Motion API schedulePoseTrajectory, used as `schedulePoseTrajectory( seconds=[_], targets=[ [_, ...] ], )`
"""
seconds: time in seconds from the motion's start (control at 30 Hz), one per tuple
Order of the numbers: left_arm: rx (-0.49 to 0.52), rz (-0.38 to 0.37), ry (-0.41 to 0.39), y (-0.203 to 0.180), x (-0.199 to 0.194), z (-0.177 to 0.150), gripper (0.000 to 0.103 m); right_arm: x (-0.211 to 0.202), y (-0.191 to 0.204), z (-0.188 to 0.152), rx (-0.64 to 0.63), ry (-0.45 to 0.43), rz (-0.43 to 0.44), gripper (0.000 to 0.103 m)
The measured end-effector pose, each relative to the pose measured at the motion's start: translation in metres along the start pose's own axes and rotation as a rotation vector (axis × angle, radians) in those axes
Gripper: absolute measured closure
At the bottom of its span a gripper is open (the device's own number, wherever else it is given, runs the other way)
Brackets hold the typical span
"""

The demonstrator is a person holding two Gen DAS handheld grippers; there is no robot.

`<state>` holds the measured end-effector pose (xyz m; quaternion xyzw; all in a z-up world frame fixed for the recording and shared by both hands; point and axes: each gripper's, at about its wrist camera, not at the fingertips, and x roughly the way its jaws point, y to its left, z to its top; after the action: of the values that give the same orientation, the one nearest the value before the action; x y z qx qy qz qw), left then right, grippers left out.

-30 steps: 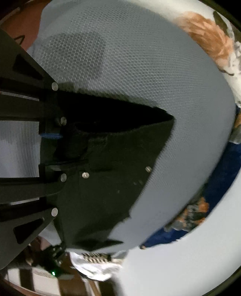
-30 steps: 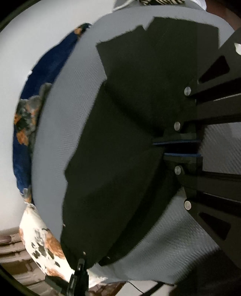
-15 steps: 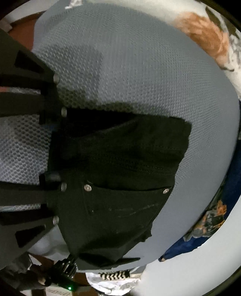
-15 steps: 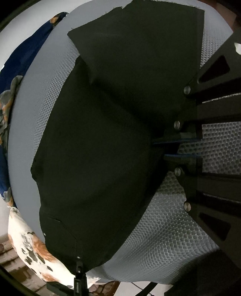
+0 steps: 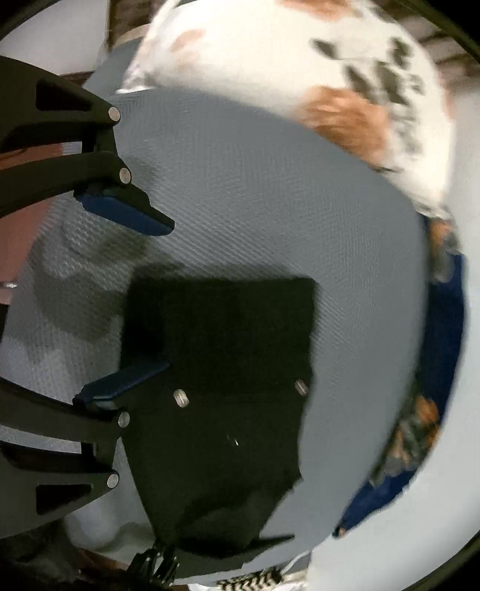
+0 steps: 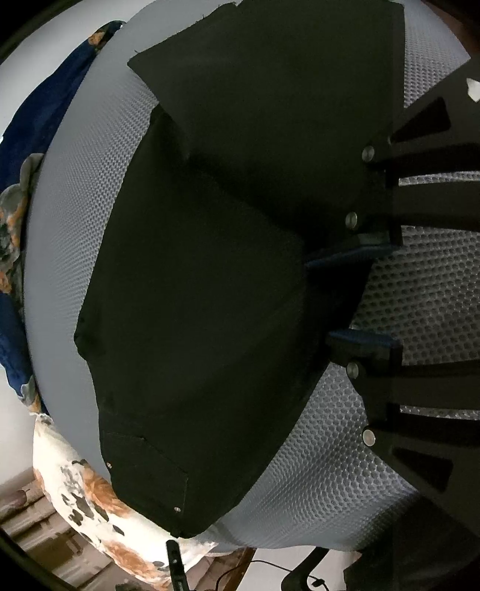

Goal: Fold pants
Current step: 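Grasp the leg hems with the right tool and lift them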

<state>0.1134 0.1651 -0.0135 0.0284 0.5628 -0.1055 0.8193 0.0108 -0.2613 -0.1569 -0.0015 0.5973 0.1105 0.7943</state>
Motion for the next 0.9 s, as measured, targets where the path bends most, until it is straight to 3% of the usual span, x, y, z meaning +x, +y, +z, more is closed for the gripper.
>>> schedulePoseTrajectory(
  seconds=[0.13,0.27,0.43,0.63,0.77,0.8,0.87,0.9],
  targets=[
    [0.160,-0.108,-0.110,-0.057,-0.021,0.004,0.033,-0.001,0.003,-0.002,0.001,-0.005,0.004,0.072],
    [0.312,-0.231,-0.115,-0.124,-0.012,0.006,0.033,-0.006,-0.001,0.000,0.012,-0.003,0.011,0.072],
    [0.461,-0.331,-0.075,-0.199,0.018,-0.003,0.033,-0.012,-0.006,0.004,0.076,-0.016,0.054,0.072],
    [0.602,-0.393,-0.024,-0.266,0.045,-0.018,0.033,-0.015,-0.011,0.007,0.115,-0.031,0.080,0.072],
    [0.666,-0.366,-0.004,-0.297,0.061,-0.026,0.033,-0.017,-0.013,0.006,0.117,-0.039,0.089,0.072],
    [0.676,-0.362,0.002,-0.301,0.065,-0.028,0.035,-0.018,-0.015,0.005,0.118,-0.041,0.094,0.072],
    [0.679,-0.367,0.026,-0.310,0.075,-0.030,0.052,-0.021,-0.017,0.005,0.122,-0.048,0.101,0.072],
    [0.678,-0.365,0.045,-0.315,0.081,-0.030,0.071,-0.022,-0.018,0.005,0.126,-0.049,0.107,0.071]
  ],
)
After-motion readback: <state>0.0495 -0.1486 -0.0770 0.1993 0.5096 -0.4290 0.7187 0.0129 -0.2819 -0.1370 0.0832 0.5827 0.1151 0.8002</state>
